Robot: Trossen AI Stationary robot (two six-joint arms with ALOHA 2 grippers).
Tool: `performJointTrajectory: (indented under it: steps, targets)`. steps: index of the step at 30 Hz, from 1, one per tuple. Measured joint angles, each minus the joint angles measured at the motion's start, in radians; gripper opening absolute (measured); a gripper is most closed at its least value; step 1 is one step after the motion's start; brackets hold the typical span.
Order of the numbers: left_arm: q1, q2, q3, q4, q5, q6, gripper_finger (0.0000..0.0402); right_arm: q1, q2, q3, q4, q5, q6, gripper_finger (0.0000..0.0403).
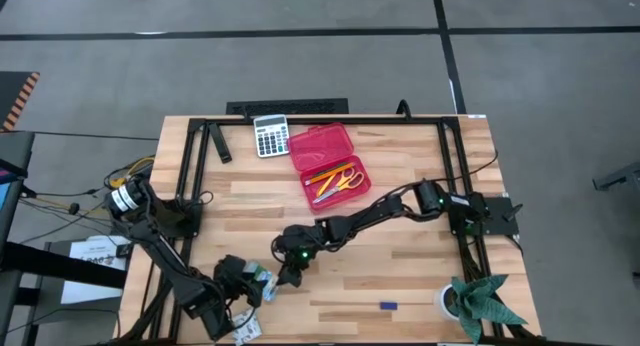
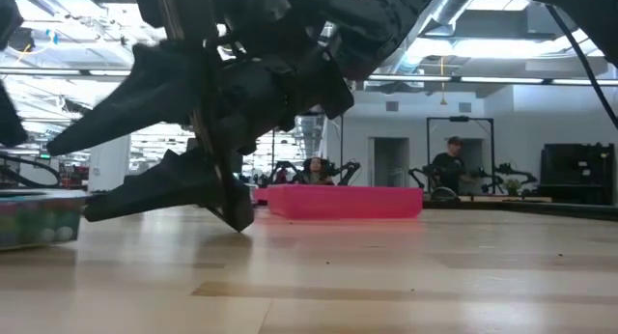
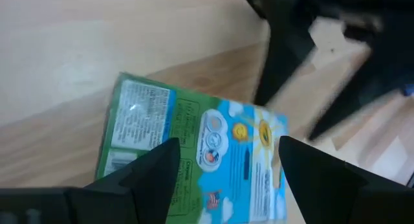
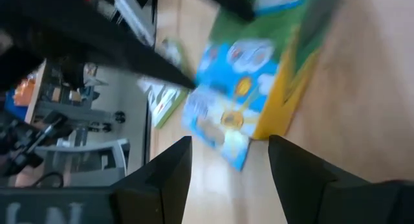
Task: Pack school essentials
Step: Put the orange crayon box into the red supply box
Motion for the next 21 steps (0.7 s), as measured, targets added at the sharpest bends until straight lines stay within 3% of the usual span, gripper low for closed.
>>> performJointTrajectory:
  steps: [12, 21]
  targets:
    - [0.013, 0.000, 0.000, 0.010, -0.036, -0.014, 0.0260, 0.018, -0.003, 0.002, -0.033, -0.005, 0.023, 0.0171]
    - [0.049, 0.001, 0.000, 0.045, -0.051, 0.036, 0.0260, 0.018, 0.004, 0.001, 0.007, -0.002, 0.047, 0.0172]
